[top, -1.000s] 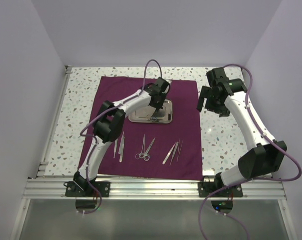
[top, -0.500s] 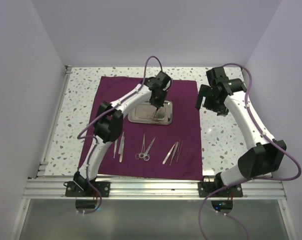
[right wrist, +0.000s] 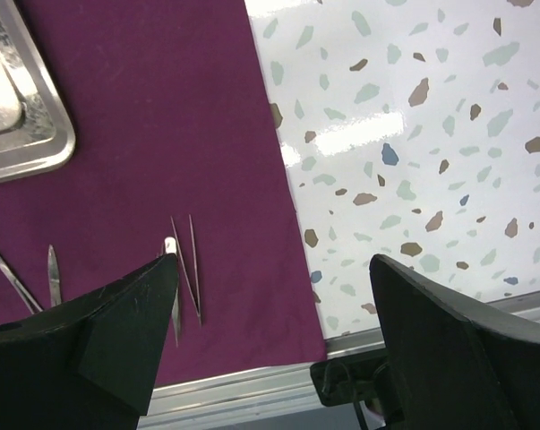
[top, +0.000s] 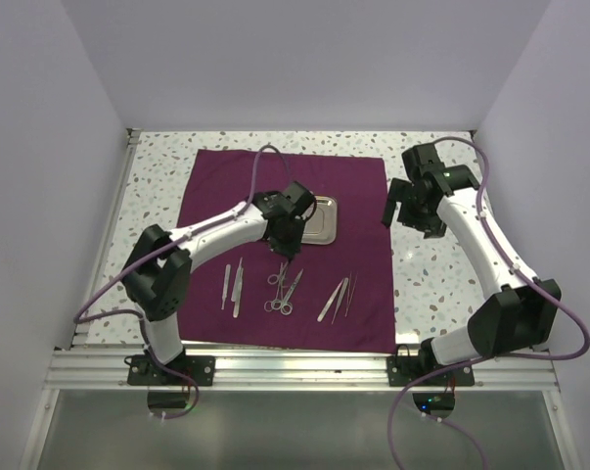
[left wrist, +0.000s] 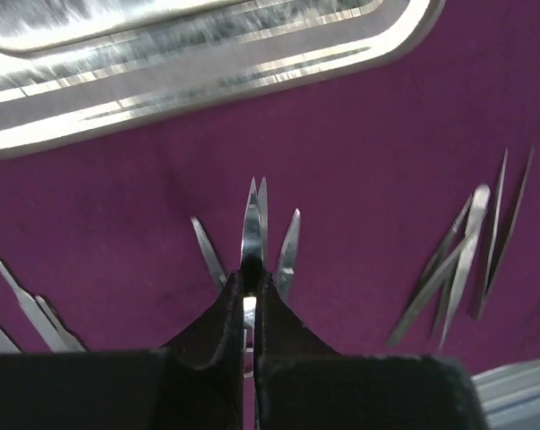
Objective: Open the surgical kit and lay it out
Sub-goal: Place the medical item in the surgical kit, then reset both arms
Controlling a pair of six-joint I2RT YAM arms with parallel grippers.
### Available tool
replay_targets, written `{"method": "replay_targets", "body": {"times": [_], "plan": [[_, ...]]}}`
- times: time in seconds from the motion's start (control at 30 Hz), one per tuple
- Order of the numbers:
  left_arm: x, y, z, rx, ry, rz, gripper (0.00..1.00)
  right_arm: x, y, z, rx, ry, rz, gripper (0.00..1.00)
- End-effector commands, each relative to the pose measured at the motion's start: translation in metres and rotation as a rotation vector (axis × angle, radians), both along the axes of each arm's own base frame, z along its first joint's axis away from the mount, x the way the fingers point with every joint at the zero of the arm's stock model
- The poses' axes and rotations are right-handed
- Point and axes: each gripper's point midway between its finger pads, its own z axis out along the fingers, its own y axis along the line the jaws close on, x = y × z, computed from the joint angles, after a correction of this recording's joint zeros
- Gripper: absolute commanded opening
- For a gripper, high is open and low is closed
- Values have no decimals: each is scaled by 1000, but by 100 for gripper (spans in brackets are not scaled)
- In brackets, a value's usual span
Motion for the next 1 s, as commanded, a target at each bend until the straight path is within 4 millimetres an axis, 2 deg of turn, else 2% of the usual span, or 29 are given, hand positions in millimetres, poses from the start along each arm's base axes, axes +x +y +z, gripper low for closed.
{"method": "replay_targets", "body": {"times": [0.0,0.07,0.17,0.2,0.23,0.33,0.4,0.43,0.53,0.6,0.63,0.67,0.7,0.73,0.77,0.8,0.83,0.87,0.9,0.97], "plan": [[-18,-17,11,-114,-19,57,0,-2,-2,0,4,-23,4,92],[-30,-17,4,-111,10,63,13,-5,-3,-4,-2,-11,6,93],[-39,-17,6,-120,21,75,52,-5,-3,-5,1,-15,-1,99],[-39,-16,11,-128,9,79,62,-4,-3,-4,6,-22,-3,98],[-40,-17,14,-133,6,79,99,-4,-2,-1,12,-35,-2,98],[-37,-11,28,-116,-24,85,100,-1,3,13,48,-97,4,98],[-23,-10,54,-108,-92,84,100,5,9,25,79,-154,23,98],[-18,-9,75,-105,-125,83,100,5,10,37,95,-196,26,98],[-3,8,122,-103,-256,84,100,7,12,66,127,-295,29,98],[11,32,158,-115,-361,110,100,5,12,91,152,-401,33,98],[16,44,167,-104,-396,130,100,4,10,95,151,-424,26,99],[25,71,166,-56,-423,185,100,1,9,101,164,-456,7,98],[30,97,181,-27,-494,248,100,-1,8,115,178,-520,0,98],[36,114,187,-15,-532,289,100,-4,2,113,165,-535,-23,98],[39,150,196,38,-592,361,100,-5,1,116,174,-565,-47,98],[39,164,203,52,-631,382,100,-11,-3,123,179,-599,-60,98],[45,171,215,39,-698,400,100,-15,-4,118,178,-598,-60,98],[45,185,216,75,-730,397,100,-17,-5,119,177,-608,-56,98],[41,195,232,64,-787,419,100,-20,-6,120,179,-618,-63,99],[44,201,244,31,-837,421,100,-26,-8,121,177,-625,-60,99]]}}
